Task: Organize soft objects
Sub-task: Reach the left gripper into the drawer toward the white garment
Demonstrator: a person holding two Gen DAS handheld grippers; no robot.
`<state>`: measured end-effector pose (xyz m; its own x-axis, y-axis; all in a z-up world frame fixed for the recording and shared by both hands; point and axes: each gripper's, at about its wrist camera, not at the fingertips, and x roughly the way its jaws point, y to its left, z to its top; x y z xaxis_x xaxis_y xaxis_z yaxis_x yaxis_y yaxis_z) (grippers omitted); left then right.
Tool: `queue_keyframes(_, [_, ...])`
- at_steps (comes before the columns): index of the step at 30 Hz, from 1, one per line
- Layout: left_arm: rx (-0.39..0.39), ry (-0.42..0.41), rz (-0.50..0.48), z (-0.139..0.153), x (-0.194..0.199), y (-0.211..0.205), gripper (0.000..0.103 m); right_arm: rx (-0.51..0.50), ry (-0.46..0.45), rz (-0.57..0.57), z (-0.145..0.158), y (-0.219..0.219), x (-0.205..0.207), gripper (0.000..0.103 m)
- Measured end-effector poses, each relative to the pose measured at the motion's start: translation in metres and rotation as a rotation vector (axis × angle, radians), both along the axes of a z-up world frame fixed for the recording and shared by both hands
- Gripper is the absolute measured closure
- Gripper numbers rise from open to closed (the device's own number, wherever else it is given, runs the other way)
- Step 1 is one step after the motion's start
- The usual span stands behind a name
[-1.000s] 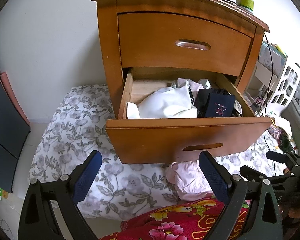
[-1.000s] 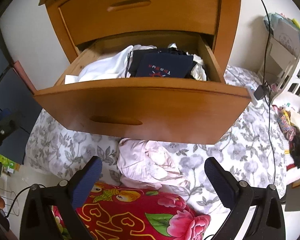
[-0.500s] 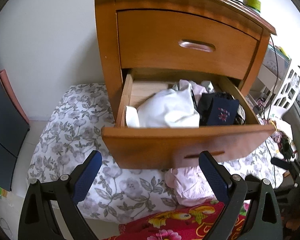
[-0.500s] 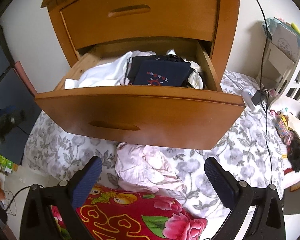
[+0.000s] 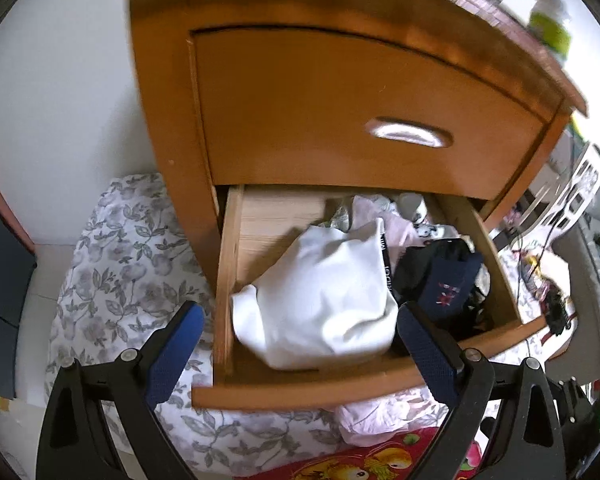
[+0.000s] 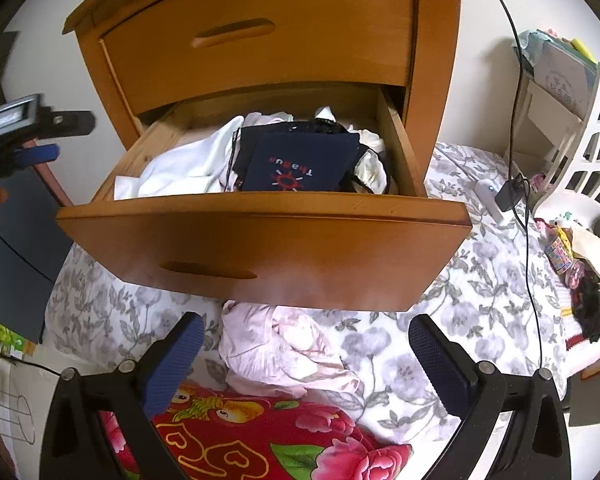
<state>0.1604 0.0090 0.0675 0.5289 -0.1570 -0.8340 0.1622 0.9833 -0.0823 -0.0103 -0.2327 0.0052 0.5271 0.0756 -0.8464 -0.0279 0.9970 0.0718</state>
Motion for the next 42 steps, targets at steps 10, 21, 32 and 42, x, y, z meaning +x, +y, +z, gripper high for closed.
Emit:
queue_keyframes(10, [0.100, 0.249, -0.088, -0.060, 0.053, -0.035, 0.005, 0.036, 0.031, 0.000, -0.010, -0.004, 0.006, 0.000])
queue_keyframes(21, [0.203, 0.432, -0.144, -0.104, 0.081, -0.053, 0.005, 0.045, 0.067, -0.017, -0.024, -0.009, 0.013, 0.000])
queue_keyframes(32, [0.228, 0.485, -0.163, -0.121, 0.092, -0.065, 0.005, 0.050, 0.087, -0.010, -0.032, -0.007, 0.017, 0.000])
queue_keyframes(42, [0.209, 0.462, -0.170, -0.120, 0.088, -0.058, 0.008, 0.048, 0.084, -0.013, -0.031, -0.008, 0.015, 0.000])
